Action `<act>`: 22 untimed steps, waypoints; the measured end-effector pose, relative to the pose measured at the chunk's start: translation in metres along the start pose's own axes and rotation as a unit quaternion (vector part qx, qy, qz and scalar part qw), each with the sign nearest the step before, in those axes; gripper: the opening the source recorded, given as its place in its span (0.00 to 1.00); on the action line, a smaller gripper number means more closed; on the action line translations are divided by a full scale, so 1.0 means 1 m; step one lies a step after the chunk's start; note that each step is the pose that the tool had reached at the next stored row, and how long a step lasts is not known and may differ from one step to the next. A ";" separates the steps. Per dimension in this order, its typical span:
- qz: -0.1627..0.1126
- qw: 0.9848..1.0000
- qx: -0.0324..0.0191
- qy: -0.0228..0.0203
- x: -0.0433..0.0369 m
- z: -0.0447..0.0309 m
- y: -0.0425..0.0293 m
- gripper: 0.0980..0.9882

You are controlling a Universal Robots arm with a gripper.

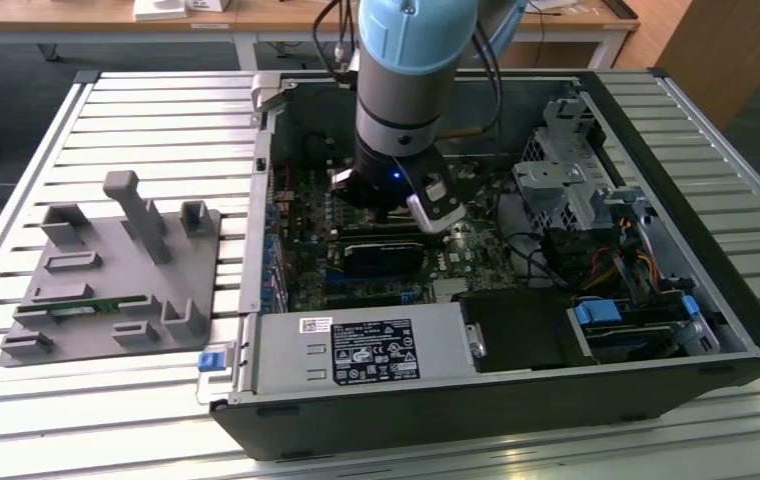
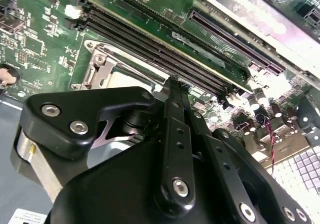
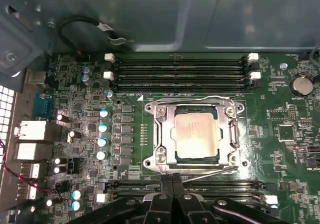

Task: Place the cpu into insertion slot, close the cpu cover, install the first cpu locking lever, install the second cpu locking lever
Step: 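Install the second cpu locking lever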

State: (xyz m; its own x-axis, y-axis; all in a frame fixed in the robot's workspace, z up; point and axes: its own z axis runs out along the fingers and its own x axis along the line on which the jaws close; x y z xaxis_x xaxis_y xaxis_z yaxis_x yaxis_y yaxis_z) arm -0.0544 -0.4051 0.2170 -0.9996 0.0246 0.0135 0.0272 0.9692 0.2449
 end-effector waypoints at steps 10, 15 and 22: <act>0.001 1.000 -0.031 0.001 0.0024 0.0030 -0.0043 0.01; 0.001 0.999 -0.039 0.001 0.0039 0.0040 -0.0093 0.01; 0.002 0.999 -0.045 0.001 0.0049 0.0088 -0.0145 0.01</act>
State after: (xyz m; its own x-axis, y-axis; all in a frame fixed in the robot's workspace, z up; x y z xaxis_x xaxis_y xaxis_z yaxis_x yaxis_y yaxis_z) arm -0.0598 -0.4169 0.2051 -0.9995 0.0271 0.0158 0.0308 0.9434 0.3302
